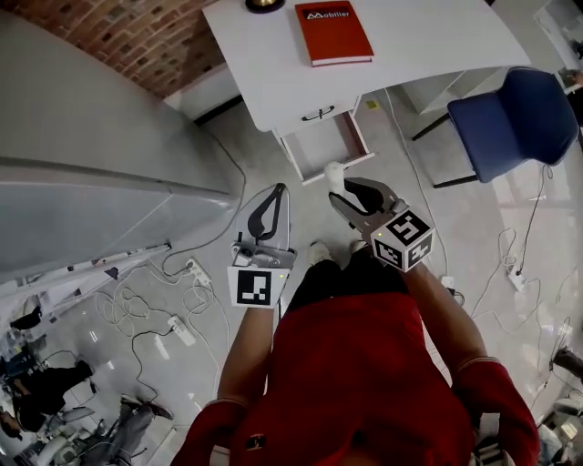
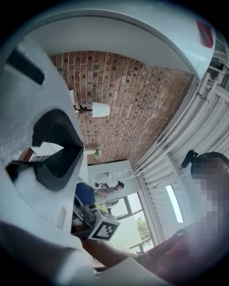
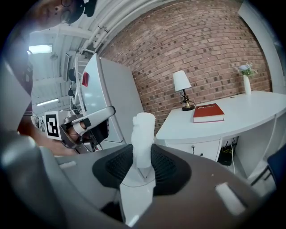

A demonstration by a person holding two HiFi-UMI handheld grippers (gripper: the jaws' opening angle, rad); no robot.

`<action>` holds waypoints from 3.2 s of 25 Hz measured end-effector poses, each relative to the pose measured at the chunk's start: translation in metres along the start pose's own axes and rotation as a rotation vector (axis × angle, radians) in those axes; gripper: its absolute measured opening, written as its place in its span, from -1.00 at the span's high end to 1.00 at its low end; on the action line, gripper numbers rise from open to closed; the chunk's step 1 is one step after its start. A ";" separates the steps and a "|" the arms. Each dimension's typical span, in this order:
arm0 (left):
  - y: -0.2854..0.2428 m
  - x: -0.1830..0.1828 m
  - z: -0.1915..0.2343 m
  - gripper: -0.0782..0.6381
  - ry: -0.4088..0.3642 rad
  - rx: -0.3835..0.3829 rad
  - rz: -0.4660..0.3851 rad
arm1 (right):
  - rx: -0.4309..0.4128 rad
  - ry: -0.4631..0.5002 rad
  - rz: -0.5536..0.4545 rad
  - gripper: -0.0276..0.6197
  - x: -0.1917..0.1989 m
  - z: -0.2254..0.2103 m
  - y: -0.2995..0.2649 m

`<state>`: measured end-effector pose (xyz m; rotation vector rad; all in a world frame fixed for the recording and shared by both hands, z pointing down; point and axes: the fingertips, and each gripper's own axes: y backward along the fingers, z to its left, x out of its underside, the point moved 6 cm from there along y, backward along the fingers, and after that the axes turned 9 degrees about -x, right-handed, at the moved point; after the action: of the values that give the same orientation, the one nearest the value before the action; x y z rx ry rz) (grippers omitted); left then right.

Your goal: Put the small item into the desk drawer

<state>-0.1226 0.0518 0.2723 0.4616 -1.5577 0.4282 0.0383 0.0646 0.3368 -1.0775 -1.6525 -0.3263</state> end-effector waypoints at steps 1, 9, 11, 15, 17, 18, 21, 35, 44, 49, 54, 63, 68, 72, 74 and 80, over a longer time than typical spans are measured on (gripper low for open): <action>-0.005 0.005 0.001 0.77 0.001 -0.005 0.007 | 0.003 -0.005 0.013 0.48 0.002 -0.008 -0.005; -0.053 0.050 0.011 0.76 -0.018 -0.084 0.078 | -0.010 -0.038 0.127 0.48 0.028 -0.088 -0.055; -0.068 0.061 0.014 0.76 -0.029 -0.098 0.089 | -0.017 -0.035 0.164 0.48 0.038 -0.108 -0.067; -0.098 0.087 0.016 0.76 -0.031 -0.132 0.121 | -0.024 -0.038 0.229 0.48 0.060 -0.150 -0.086; -0.108 0.101 0.018 0.76 -0.021 -0.162 0.142 | -0.031 -0.051 0.258 0.48 0.072 -0.170 -0.096; -0.112 0.107 0.019 0.76 -0.017 -0.178 0.152 | -0.033 -0.058 0.273 0.48 0.079 -0.180 -0.101; -0.123 0.122 0.022 0.76 -0.015 -0.211 0.160 | -0.031 -0.088 0.308 0.48 0.097 -0.204 -0.114; -0.132 0.196 0.050 0.76 0.035 -0.265 0.206 | -0.015 -0.094 0.486 0.48 0.173 -0.276 -0.187; -0.133 0.242 0.072 0.76 0.018 -0.259 0.212 | 0.003 -0.076 0.552 0.48 0.213 -0.299 -0.233; -0.142 0.276 0.081 0.76 -0.017 -0.225 0.215 | -0.005 0.000 0.597 0.48 0.232 -0.312 -0.256; -0.143 0.297 0.083 0.76 -0.016 -0.217 0.198 | -0.004 0.062 0.674 0.48 0.250 -0.332 -0.265; -0.139 0.334 0.087 0.76 -0.012 -0.229 0.186 | 0.000 0.095 0.735 0.48 0.288 -0.356 -0.295; -0.131 0.351 0.093 0.76 -0.033 -0.225 0.197 | 0.001 0.120 0.777 0.48 0.309 -0.356 -0.321; -0.121 0.360 0.102 0.76 -0.038 -0.237 0.203 | 0.002 0.128 0.810 0.48 0.324 -0.356 -0.341; -0.118 0.363 0.106 0.76 -0.049 -0.235 0.204 | -0.002 0.139 0.818 0.47 0.327 -0.356 -0.349; -0.110 0.373 0.110 0.76 -0.062 -0.233 0.217 | -0.029 0.143 0.823 0.46 0.344 -0.355 -0.365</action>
<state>-0.1657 -0.1105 0.6402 0.1273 -1.7015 0.3939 -0.0248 -0.2118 0.8817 -1.6066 -0.9656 0.1142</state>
